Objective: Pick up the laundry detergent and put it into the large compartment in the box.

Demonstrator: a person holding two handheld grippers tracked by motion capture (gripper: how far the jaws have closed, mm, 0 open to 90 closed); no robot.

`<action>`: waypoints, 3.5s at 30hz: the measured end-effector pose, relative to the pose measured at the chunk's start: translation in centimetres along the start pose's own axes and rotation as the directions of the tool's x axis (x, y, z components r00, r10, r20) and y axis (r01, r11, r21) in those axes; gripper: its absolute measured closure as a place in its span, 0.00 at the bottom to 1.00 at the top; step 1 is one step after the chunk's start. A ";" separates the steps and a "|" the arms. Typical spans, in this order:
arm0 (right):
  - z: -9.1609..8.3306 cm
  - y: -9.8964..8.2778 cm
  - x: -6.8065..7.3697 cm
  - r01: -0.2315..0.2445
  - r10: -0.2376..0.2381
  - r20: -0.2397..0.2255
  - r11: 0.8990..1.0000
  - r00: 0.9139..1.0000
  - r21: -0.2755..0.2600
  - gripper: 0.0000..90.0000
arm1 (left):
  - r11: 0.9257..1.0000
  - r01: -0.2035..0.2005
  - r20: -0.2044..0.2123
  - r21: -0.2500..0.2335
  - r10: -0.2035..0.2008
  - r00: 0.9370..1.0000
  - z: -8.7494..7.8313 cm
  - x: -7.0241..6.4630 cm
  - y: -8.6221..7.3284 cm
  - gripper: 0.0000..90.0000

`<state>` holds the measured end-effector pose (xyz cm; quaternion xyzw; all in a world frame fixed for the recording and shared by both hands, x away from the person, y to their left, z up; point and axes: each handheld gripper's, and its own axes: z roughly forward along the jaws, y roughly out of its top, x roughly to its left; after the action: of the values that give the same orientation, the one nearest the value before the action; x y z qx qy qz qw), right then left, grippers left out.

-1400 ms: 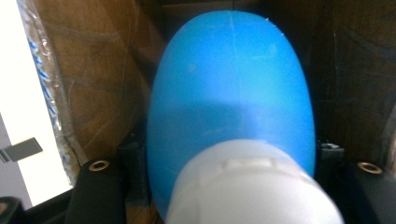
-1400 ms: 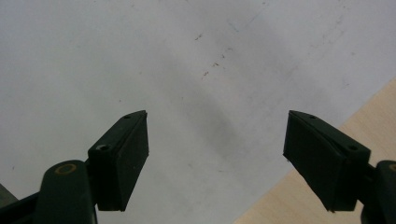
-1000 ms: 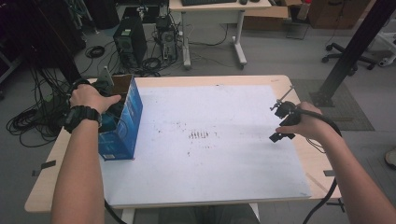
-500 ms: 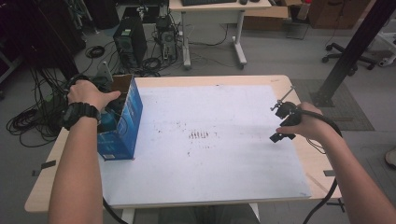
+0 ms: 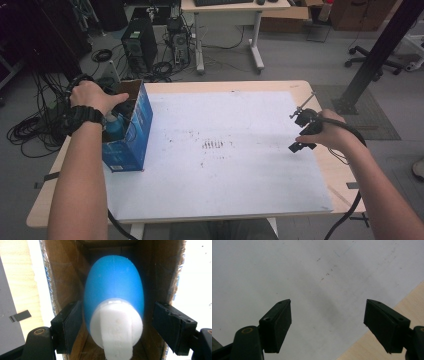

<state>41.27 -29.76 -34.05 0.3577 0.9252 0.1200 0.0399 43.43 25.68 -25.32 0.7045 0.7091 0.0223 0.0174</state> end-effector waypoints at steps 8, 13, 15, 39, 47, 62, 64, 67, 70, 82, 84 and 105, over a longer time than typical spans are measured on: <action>-0.2 -0.1 -0.1 -0.001 0.001 0.002 1.000 1.000 -0.002 0.25 | 1.000 0.003 -0.006 -0.015 -0.003 1.000 -1.2 -0.1 -0.1 0.25; -0.2 -0.1 -0.1 -0.002 0.002 0.000 1.000 1.000 -0.004 0.25 | 1.000 -0.002 -0.009 -0.022 0.001 1.000 -1.9 -0.2 -0.1 0.24; -0.2 -0.1 -0.1 -0.002 0.002 0.000 1.000 1.000 -0.003 0.25 | 1.000 -0.001 -0.010 -0.024 0.001 1.000 -2.0 -0.2 -0.1 0.23; -0.4 -0.3 -0.2 -0.007 0.007 0.001 1.000 1.000 -0.007 0.25 | 0.997 -0.054 -0.014 -0.058 0.053 0.998 -5.4 -1.6 -0.1 0.21; -0.6 -0.4 -0.3 -0.009 0.009 -0.001 1.000 1.000 -0.005 0.25 | 0.992 -0.105 -0.009 -0.066 0.104 0.995 -6.1 -3.1 0.1 0.22; -0.8 -0.7 -0.4 -0.013 0.013 0.005 1.000 1.000 -0.006 0.25 | 0.973 -0.221 -0.004 -0.072 0.221 0.975 -6.6 -6.4 0.6 0.22; -0.9 -0.7 -0.5 -0.014 0.014 0.005 1.000 1.000 -0.005 0.25 | 0.969 -0.237 -0.002 -0.072 0.238 0.971 -6.7 -6.9 0.6 0.22; -0.9 -0.7 -0.4 -0.013 0.013 0.006 1.000 1.000 -0.007 0.25 | 0.965 -0.251 -0.005 -0.077 0.251 0.968 -6.7 -7.3 0.6 0.22; -1.0 -0.6 -0.3 -0.011 0.011 0.006 1.000 1.000 -0.008 0.25 | 0.957 -0.281 -0.012 -0.073 0.281 0.960 -6.7 -8.5 0.7 0.22; -1.1 -0.8 -0.3 -0.010 0.010 0.009 1.000 1.000 -0.011 0.25 | 0.919 -0.391 -0.004 -0.053 0.391 0.920 -5.6 -11.5 1.0 0.23; -1.1 -0.8 -0.3 -0.012 0.012 0.008 1.000 1.000 -0.011 0.25 | 0.916 -0.399 -0.003 -0.050 0.399 0.917 -5.5 -11.8 1.0 0.23; -0.9 -1.1 -0.3 -0.011 0.011 0.007 1.000 1.000 -0.006 0.25 | 0.867 -0.498 0.046 -0.027 0.499 0.865 -2.3 -15.2 0.8 0.23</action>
<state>40.59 -30.94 -33.43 0.3632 0.9227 0.1216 0.0435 44.24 10.43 -23.03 0.8638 0.5024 0.0129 0.0345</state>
